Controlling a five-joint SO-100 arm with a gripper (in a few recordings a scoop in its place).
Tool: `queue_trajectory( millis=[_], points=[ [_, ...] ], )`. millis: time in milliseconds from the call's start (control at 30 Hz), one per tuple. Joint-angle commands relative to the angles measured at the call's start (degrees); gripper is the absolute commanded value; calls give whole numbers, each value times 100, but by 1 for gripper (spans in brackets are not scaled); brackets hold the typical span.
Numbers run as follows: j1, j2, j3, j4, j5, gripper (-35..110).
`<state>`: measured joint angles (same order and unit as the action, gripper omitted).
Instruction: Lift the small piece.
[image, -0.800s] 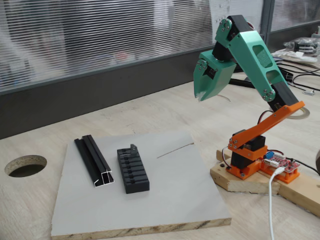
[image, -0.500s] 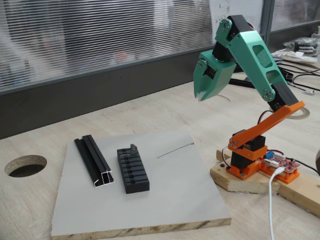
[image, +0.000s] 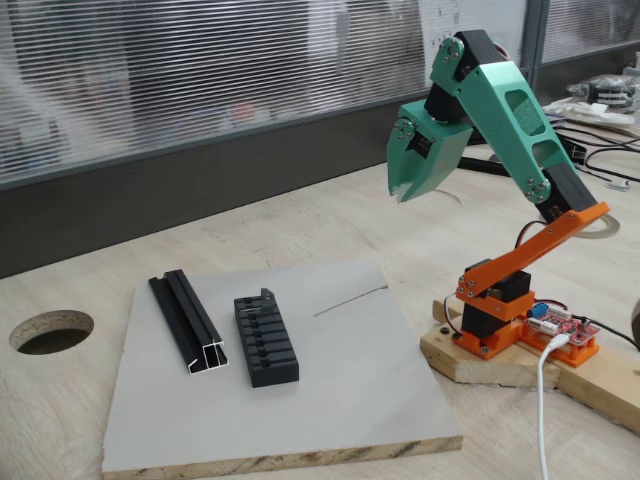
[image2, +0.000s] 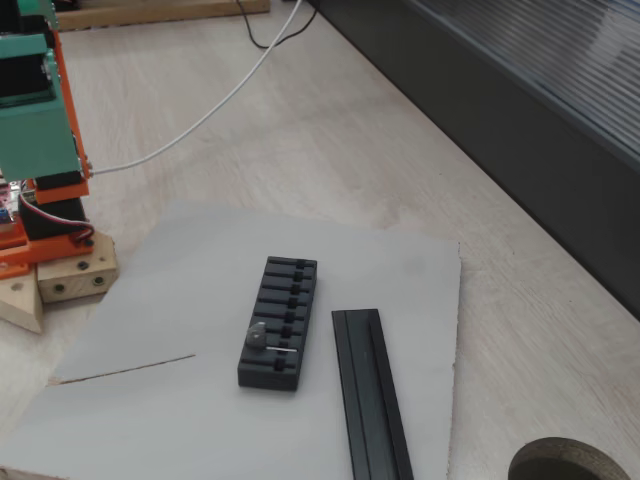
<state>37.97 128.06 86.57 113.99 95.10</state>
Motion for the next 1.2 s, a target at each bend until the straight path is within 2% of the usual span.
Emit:
queue_trajectory(
  millis=[0, 567, 700, 867, 1167],
  points=[
    [70, 79, -35, 158, 26, 6],
    [9, 44, -35, 141, 0, 6],
    [-9, -510, -79, 141, 0, 7],
    [-835, -1477, -123, 62, 0, 7],
    [-2259, -2698, -132, -2162, -9, 7]
  ],
)
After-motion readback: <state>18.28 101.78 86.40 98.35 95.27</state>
